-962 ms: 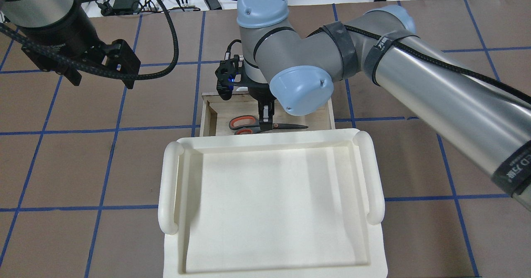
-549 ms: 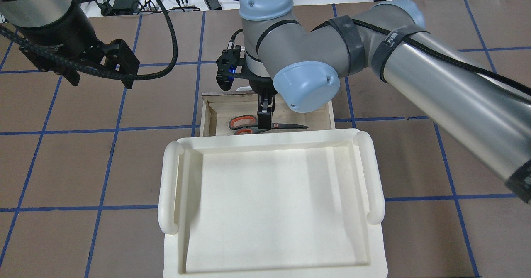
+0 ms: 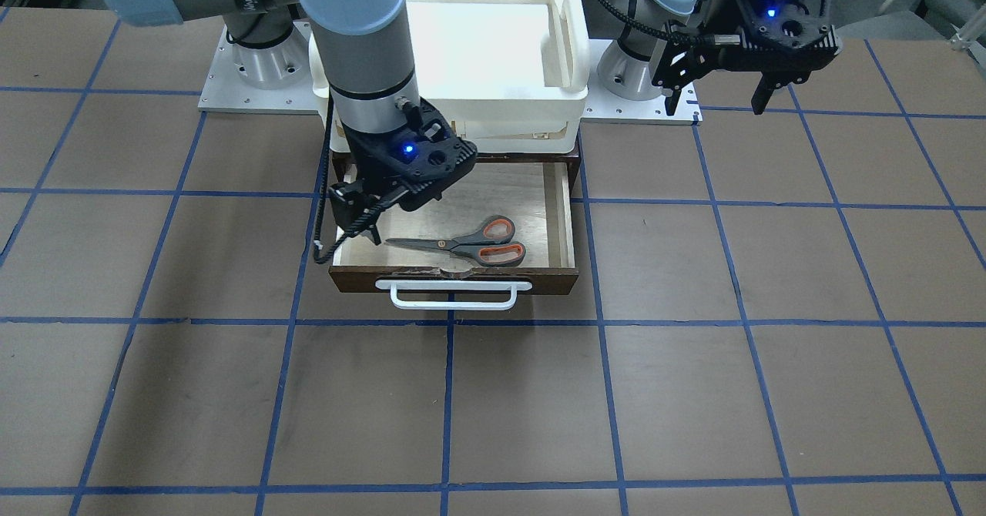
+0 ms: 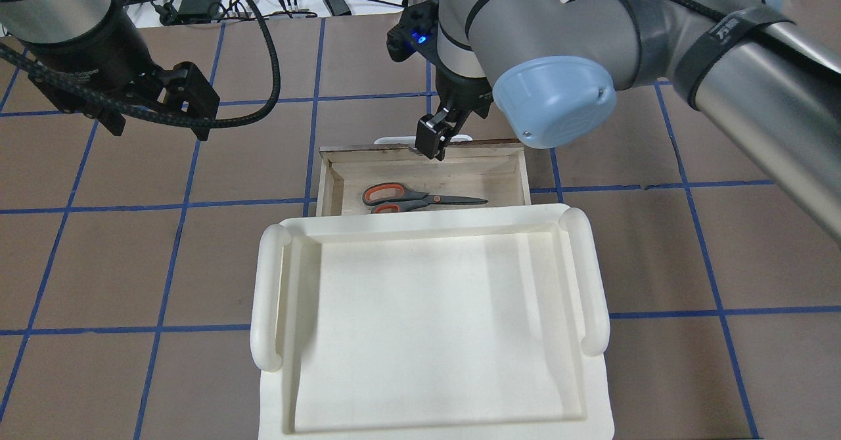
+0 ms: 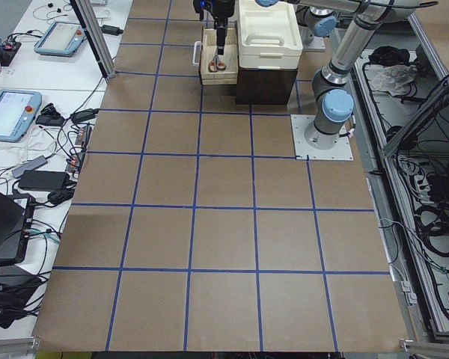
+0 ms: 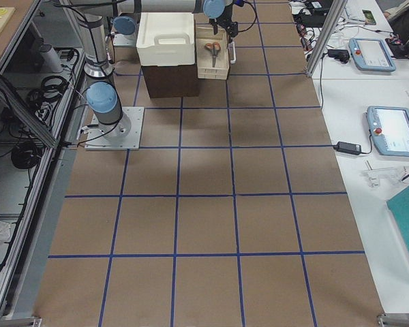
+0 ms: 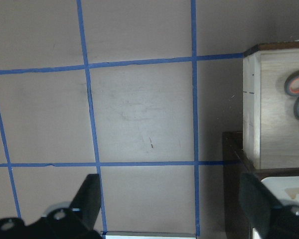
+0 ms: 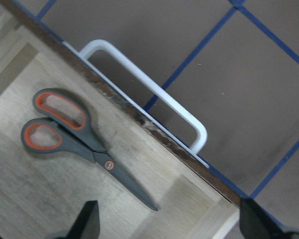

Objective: Put scissors in drawer and close it
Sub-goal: 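Raise the right gripper away from the drawer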

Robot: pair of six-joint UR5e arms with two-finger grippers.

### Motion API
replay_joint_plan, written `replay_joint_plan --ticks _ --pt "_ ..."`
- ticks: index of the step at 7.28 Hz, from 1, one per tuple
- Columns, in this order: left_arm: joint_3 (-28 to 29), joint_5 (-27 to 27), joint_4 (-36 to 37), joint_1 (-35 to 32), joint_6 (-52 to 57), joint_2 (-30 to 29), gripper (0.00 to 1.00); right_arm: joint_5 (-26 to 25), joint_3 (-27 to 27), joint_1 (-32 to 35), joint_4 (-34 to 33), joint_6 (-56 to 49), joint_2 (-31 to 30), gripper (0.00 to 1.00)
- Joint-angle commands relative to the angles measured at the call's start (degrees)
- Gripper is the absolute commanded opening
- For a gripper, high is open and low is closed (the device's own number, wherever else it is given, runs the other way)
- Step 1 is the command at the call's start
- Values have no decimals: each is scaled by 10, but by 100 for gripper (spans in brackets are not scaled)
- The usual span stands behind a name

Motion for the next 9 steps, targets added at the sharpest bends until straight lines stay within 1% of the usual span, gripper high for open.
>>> replay_joint_plan --ticks 1,2,3,4,5,6,7,9 --pt "0 0 0 0 0 1 100 -34 2 -63 14 103 -35 100" --pt "0 0 0 0 0 1 100 -61 3 -87 29 124 -54 100" --pt "0 0 0 0 0 1 100 -58 6 -103 31 157 -65 100" --pt "0 0 0 0 0 1 100 -62 7 -105 39 160 -70 100" --pt "0 0 0 0 0 1 100 -62 7 -109 65 177 -77 100" --pt "0 0 0 0 0 1 100 -63 7 -109 70 232 -84 100" --pt "0 0 0 0 0 1 100 -64 7 -109 71 237 -85 100" --pt "1 1 0 0 0 1 100 -64 8 -112 102 243 -85 100"
